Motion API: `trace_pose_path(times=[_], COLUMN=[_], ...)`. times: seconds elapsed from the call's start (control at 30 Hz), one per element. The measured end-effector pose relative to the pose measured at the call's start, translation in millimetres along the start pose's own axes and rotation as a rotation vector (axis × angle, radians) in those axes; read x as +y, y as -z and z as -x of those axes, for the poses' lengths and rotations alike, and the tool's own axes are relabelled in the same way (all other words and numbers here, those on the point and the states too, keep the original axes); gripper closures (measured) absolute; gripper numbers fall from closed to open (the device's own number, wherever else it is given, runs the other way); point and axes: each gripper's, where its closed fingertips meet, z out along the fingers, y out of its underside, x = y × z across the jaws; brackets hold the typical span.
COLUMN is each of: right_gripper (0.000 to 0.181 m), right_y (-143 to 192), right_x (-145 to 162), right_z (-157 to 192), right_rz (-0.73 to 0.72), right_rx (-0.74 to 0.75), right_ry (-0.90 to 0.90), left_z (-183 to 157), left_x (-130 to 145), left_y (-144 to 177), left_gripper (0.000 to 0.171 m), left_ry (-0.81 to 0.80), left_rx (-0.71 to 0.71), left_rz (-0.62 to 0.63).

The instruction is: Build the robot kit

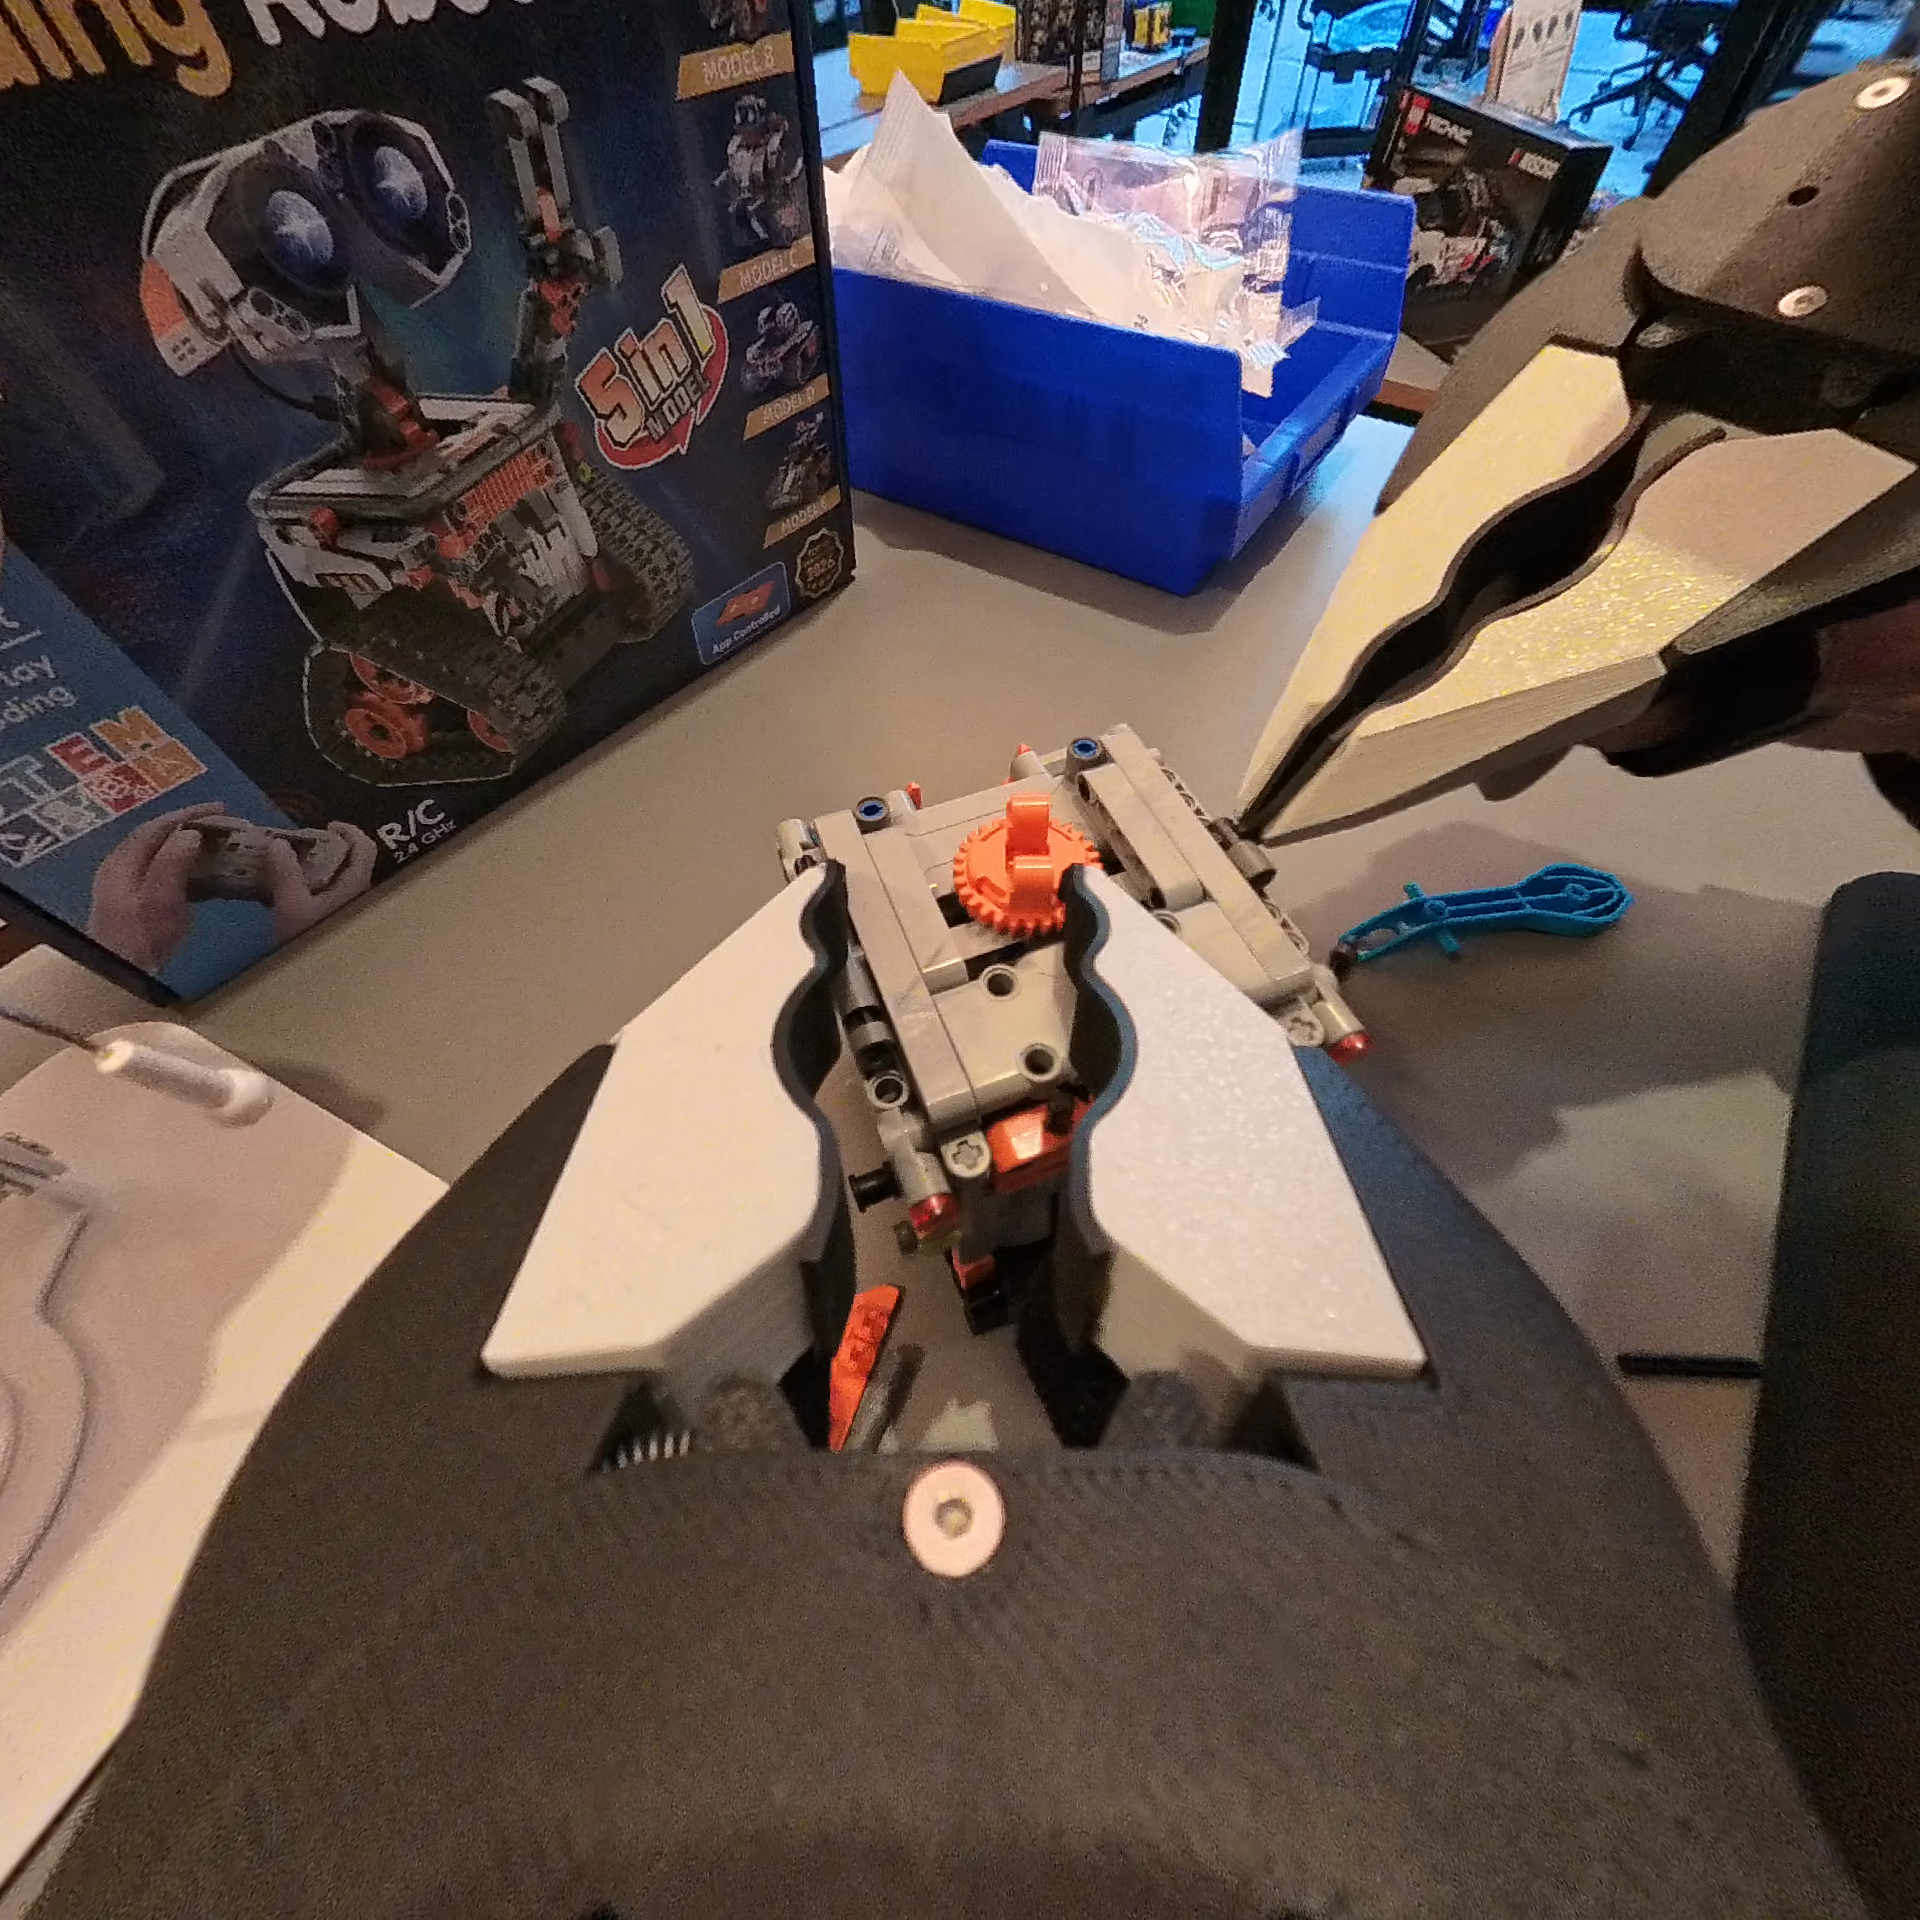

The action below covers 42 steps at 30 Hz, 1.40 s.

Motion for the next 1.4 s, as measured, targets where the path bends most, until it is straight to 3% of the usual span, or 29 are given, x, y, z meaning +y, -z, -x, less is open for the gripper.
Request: trace_pose_path(times=[0.03,0.13,0.27,0.37,0.57,0.73,0.93,1.07,1.2,1.33,1.4], right_gripper=[0.169,0.17,0.162,0.169,0.18,0.181,0.18,0.18,0.18,0.18,0.18], right_y=[4,31,29,18,3,8,43,59,64,64,65], right_x=[0,14,71,97,119,110,53,29,19,15,16], right_z=[-1,-12,-3,1,0,6,33,46,55,59,61], right_rz=[-0.008,0.006,0.259,0.384,0.465,0.418,0.207,0.152,0.144,0.131,0.132], right_rx=[-0.007,-0.013,-0.066,-0.032,-0.048,-0.099,-0.291,-0.39,-0.419,-0.44,-0.452], right_ry=[-0.021,-0.092,-0.057,0.035,0.047,0.029,-0.038,-0.026,0.037,0.045,0.042], left_z=[0,6,5,4,-12,-29,-76,-110,-127,-133,-134], left_x=[-1,-2,-7,-10,-11,-12,-21,-22,-20,-15,-14], left_y=[0,4,11,19,30,33,34,28,20,20,21], left_gripper=[0.133,0.128,0.123,0.124,0.129,0.129,0.128,0.133,0.138,0.164,0.165], left_ry=[0.006,0.004,0.014,0.007,-0.022,-0.037,-0.207,-0.316,-0.257,-0.202,-0.175], left_rx=[0.013,0.012,0.043,0.034,0.048,0.073,0.167,0.278,0.37,0.43,0.449], left_rz=[0.003,0.019,0.016,0.015,0.018,0.018,0.047,0.073,0.085,0.078,0.068])
